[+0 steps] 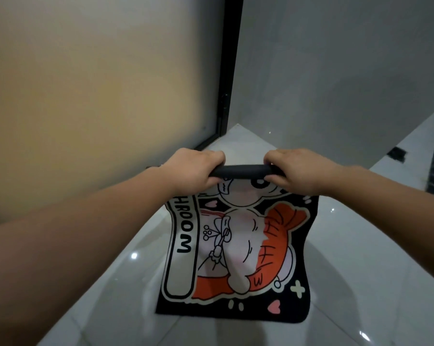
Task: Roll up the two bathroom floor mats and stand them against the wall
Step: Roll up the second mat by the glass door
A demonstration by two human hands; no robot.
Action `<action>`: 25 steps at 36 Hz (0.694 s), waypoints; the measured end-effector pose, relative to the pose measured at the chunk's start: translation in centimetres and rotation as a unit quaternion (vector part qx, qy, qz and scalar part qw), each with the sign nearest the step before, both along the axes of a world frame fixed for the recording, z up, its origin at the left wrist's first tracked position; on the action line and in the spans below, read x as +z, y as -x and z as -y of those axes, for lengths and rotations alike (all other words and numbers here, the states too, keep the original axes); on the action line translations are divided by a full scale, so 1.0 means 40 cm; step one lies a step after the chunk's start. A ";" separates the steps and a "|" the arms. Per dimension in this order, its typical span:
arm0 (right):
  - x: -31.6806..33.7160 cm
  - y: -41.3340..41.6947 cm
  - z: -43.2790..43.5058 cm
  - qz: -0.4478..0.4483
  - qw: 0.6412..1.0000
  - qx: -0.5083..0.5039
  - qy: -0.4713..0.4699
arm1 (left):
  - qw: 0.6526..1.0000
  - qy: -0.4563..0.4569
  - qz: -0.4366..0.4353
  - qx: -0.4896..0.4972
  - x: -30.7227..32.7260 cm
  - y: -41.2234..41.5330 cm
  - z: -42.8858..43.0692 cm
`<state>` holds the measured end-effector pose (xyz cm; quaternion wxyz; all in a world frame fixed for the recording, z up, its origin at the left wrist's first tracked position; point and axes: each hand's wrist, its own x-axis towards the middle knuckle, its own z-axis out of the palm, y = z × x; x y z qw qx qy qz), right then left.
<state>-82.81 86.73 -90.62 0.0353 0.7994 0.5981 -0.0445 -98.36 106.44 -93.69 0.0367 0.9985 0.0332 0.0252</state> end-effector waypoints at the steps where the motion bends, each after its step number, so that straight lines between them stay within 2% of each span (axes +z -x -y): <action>1: 0.004 0.006 -0.006 -0.017 1.000 -0.006 0.010 | 1.000 0.011 -0.003 0.004 0.002 -0.001 0.005; 6: 0.013 0.039 -0.023 -0.038 0.999 -0.005 0.021 | 0.995 0.078 -0.047 0.032 0.015 -0.009 0.019; 11: 0.012 0.047 -0.027 0.030 0.998 0.049 -0.008 | 0.995 0.043 -0.093 0.012 0.020 -0.006 0.022; 15: 0.011 0.050 -0.022 0.071 0.993 0.088 -0.020 | 0.975 0.171 -0.134 0.039 0.020 -0.010 0.031; 16: 0.008 0.049 -0.022 0.078 0.992 0.093 -0.021 | 0.975 0.176 -0.131 0.041 0.016 -0.010 0.030; 19: -0.001 0.045 -0.027 0.059 0.995 0.081 -0.023 | 0.990 0.104 -0.087 0.030 0.006 -0.005 0.035; 22: -0.002 0.043 -0.039 -0.031 0.999 0.011 0.022 | 1.000 0.012 -0.025 0.009 -0.008 0.000 0.046; 25: -0.001 0.045 -0.053 -0.098 0.992 -0.013 0.072 | 0.998 -0.046 0.032 -0.016 -0.011 0.003 0.055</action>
